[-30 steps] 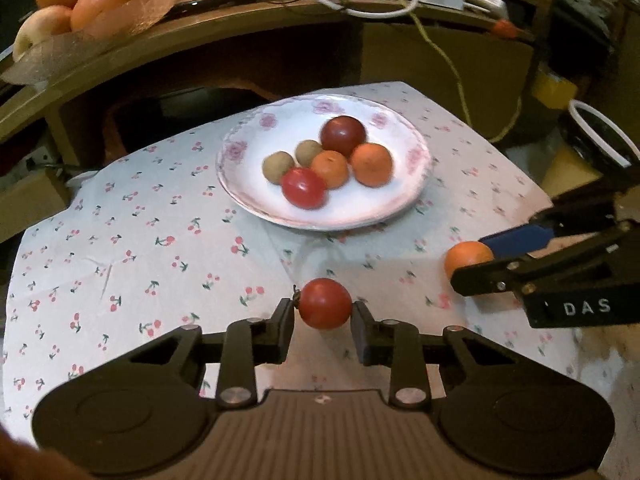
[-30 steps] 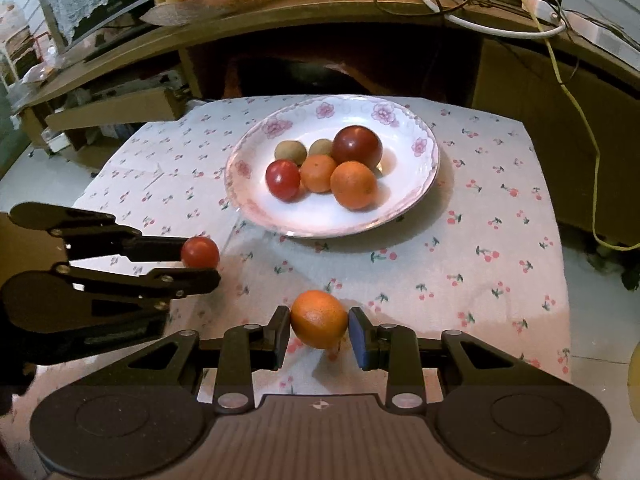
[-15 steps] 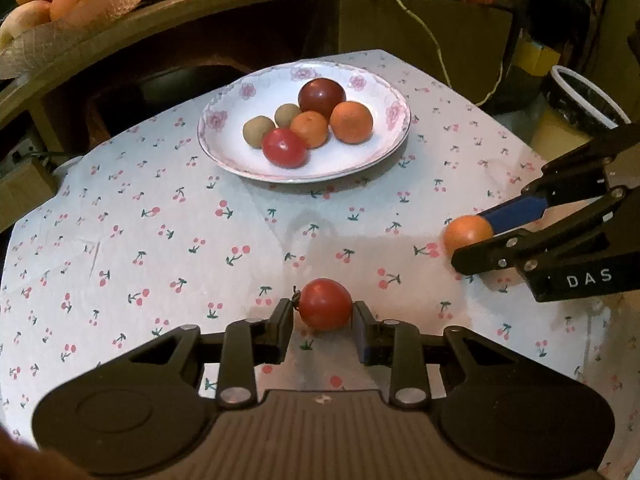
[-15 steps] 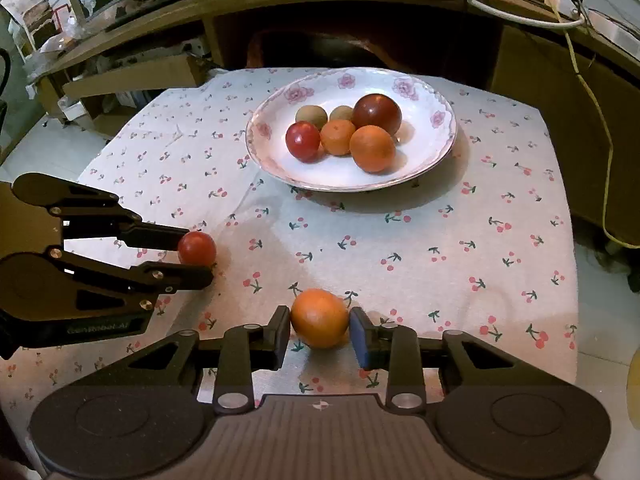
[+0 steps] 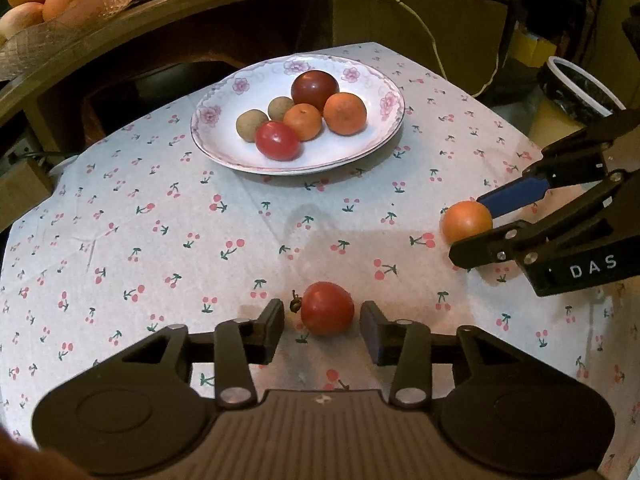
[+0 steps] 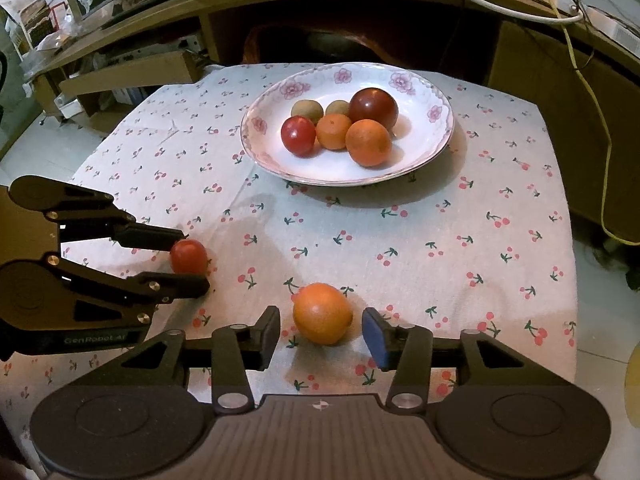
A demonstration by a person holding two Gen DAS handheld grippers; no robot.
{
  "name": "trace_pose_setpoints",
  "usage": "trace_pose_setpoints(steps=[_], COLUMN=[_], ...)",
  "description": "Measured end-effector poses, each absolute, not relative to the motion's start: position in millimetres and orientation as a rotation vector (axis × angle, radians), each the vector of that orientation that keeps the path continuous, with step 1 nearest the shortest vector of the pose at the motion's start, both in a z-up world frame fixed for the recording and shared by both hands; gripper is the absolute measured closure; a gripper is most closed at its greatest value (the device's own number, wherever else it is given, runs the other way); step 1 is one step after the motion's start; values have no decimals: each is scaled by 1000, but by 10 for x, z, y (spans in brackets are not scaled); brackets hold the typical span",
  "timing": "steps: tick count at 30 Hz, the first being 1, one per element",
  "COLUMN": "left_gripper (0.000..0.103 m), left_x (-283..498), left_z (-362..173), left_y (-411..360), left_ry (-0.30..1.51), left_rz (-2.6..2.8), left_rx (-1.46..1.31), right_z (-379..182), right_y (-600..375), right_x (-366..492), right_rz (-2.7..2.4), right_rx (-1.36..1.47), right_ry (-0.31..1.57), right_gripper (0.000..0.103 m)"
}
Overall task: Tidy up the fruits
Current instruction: 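Hold the red tomato and tangerine and carry them toward the white plate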
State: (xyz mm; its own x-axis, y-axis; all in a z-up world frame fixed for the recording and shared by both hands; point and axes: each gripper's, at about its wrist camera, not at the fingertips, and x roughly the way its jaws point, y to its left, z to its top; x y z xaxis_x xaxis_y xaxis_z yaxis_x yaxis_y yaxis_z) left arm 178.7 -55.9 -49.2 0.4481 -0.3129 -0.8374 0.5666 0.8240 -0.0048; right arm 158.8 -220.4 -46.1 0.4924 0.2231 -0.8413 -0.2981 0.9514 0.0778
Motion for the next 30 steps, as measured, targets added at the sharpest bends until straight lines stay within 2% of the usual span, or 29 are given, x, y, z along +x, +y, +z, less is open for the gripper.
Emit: trace_pose_setpoints(steps=[20, 24, 26, 27, 30], left_gripper=[55, 56, 60, 65, 66], left_x=[1790, 1775, 1770, 1770, 1779], left_z=[-469, -469, -467, -467, -462], left_y=[-626, -665, -684, -691, -690], left_ry=[950, 947, 939, 936, 937], left_rz=[-545, -539, -534, -531, -528], left_rx=[289, 309, 319, 325, 320], right_z=[-494, -494, -490, -488, -487], right_y=[-2186, -2157, -2158, -2155, -2141], right_x=[1623, 1616, 1624, 1626, 1623], right_rz=[301, 301, 299, 298, 296], right_rx=[-87, -110, -110, -112, -121], right_ry=[1009, 1007, 1010, 1012, 1012], right_gripper=[52, 62, 68, 68, 68])
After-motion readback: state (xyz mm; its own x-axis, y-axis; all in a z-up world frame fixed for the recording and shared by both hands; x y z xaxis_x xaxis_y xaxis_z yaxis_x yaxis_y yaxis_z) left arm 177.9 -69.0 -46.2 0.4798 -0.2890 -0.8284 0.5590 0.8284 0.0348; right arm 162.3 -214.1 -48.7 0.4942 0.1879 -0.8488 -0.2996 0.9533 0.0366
